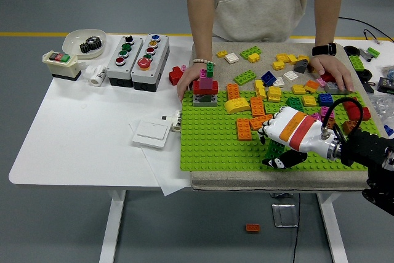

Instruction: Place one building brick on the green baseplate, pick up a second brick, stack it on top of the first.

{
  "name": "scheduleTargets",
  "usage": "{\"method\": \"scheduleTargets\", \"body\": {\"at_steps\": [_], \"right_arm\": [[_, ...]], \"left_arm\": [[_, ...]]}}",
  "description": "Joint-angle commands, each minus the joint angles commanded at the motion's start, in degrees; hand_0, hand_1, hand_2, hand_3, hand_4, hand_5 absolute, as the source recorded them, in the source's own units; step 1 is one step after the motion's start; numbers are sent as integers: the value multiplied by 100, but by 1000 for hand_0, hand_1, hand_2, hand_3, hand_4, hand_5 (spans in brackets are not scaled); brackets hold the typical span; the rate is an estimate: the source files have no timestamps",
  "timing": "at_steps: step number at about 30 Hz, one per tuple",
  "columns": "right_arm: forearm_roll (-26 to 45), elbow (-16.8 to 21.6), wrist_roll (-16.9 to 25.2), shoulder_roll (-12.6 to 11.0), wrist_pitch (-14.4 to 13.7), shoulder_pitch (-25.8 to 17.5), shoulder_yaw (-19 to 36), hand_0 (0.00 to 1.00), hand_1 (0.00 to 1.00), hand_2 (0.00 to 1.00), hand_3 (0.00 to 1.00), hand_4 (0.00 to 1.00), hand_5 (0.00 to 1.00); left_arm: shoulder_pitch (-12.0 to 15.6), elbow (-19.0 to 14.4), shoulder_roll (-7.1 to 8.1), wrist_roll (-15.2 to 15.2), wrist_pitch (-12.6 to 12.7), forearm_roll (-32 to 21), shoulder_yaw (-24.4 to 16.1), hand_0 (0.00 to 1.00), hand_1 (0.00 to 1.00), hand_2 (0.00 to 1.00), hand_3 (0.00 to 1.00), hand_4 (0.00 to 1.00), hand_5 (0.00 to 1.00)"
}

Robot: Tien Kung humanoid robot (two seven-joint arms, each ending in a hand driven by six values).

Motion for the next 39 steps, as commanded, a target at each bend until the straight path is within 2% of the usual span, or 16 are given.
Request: {"method": "scheduleTargets", "body": {"at_steps": [7, 31, 32, 37, 38, 39], "right_arm": [[0, -85, 104, 2, -27, 142, -206, 172, 331, 522, 531, 793, 479], [0, -218, 124, 114, 80, 239, -331, 230, 374, 571, 543, 828, 472], [0, -228, 128, 120, 80, 239, -337, 271, 385, 595, 553, 847, 470], [0, -254, 100, 143, 80, 221, -340, 271, 385, 595, 553, 847, 470], [0, -255, 100, 144, 77, 220, -340, 284, 395, 644, 578, 864, 472], [0, -255, 99, 145, 76, 220, -340, 284, 395, 644, 578, 864, 472]], "left_arm": [[-5, -1, -1, 8, -2, 23, -12, 827, 823, 816, 619, 720, 682], [5, 3, -6, 45, -16, 130, -72, 825, 824, 818, 620, 719, 680], [6, 3, -6, 45, -16, 133, -74, 824, 824, 818, 619, 719, 681], [14, 5, -10, 61, -26, 183, -106, 824, 824, 818, 619, 719, 681], [15, 5, -10, 62, -27, 188, -109, 822, 824, 818, 619, 719, 681], [15, 6, -10, 63, -27, 189, -110, 822, 824, 818, 619, 719, 681]]}}
